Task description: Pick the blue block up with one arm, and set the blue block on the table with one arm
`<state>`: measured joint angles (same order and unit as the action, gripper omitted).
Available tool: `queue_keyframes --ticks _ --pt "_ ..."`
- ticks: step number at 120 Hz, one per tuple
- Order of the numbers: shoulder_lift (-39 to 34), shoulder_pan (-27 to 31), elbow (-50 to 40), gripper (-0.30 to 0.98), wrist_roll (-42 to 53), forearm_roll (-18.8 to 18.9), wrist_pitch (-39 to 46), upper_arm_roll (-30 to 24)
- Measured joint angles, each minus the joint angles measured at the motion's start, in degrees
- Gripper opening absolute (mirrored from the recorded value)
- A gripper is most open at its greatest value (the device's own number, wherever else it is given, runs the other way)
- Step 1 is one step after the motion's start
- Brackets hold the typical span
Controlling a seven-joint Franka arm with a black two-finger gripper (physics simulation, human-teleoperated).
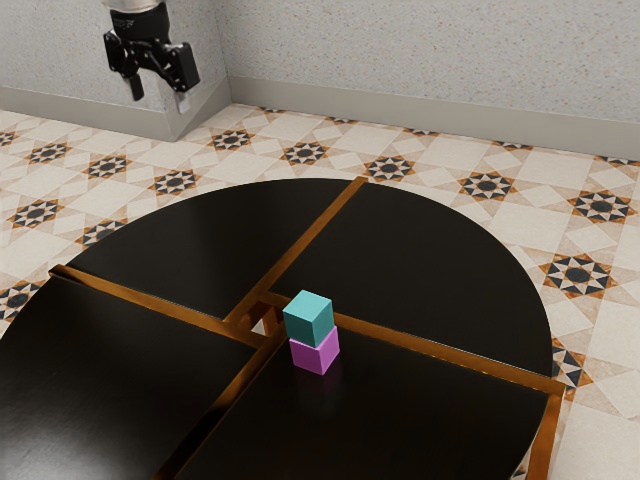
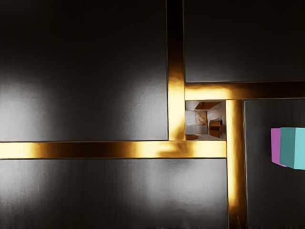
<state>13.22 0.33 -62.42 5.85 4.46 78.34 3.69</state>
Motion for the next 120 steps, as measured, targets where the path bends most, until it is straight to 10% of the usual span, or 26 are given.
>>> queue_keyframes --ticks 41,74,94,120 --pt "-9.5 -2.3 9.6 0.68 2.4 -1.9 -0.8 -8.3" --pt "-5.6 0.2 6.1 0.69 5.2 -3.7 1.1 -2.7" --pt "-6.4 0.2 -18.4 0.69 5.3 -3.6 12.7 -1.0" --pt "2.2 -0.3 -28.5 0.69 -0.1 -2.9 25.7 -4.8"
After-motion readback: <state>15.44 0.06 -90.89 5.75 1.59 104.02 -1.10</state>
